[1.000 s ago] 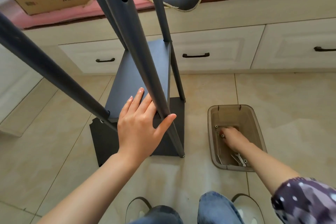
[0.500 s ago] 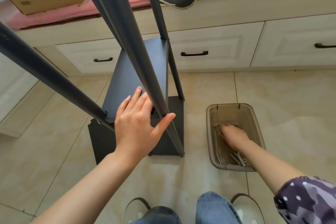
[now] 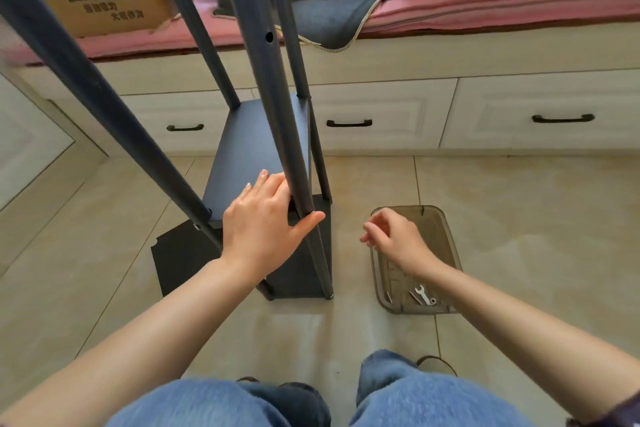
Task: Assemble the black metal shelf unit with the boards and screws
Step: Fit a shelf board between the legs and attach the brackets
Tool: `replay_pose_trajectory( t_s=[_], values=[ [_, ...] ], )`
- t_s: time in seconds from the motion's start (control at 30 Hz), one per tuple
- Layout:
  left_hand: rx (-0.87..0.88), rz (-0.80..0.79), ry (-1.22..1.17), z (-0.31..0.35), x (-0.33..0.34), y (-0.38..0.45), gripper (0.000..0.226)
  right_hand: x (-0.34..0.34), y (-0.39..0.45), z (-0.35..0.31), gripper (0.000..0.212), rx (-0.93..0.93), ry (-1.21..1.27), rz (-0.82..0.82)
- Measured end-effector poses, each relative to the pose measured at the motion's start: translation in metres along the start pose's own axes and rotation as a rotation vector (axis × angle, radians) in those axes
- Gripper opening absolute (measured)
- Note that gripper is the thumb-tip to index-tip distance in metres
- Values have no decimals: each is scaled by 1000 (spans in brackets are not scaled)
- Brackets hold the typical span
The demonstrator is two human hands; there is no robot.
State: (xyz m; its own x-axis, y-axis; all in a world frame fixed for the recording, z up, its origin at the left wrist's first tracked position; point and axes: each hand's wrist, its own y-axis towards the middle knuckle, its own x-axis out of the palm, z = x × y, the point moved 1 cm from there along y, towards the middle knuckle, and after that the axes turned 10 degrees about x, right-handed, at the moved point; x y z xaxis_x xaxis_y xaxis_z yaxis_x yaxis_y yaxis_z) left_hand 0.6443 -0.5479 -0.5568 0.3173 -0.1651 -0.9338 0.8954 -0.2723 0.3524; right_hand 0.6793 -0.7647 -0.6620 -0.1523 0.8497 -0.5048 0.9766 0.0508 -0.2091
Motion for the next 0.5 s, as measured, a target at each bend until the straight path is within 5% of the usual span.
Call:
replay_pose_trajectory(
  t_s=[0.23,0.5],
  values=[
    [-28,-264,108,-7,1,8,90,39,-20,-73,22,90,310,-154],
    [-14,-279,-30,-10,9,7,88,58,-11,-78,25,215,456,-323]
  ],
)
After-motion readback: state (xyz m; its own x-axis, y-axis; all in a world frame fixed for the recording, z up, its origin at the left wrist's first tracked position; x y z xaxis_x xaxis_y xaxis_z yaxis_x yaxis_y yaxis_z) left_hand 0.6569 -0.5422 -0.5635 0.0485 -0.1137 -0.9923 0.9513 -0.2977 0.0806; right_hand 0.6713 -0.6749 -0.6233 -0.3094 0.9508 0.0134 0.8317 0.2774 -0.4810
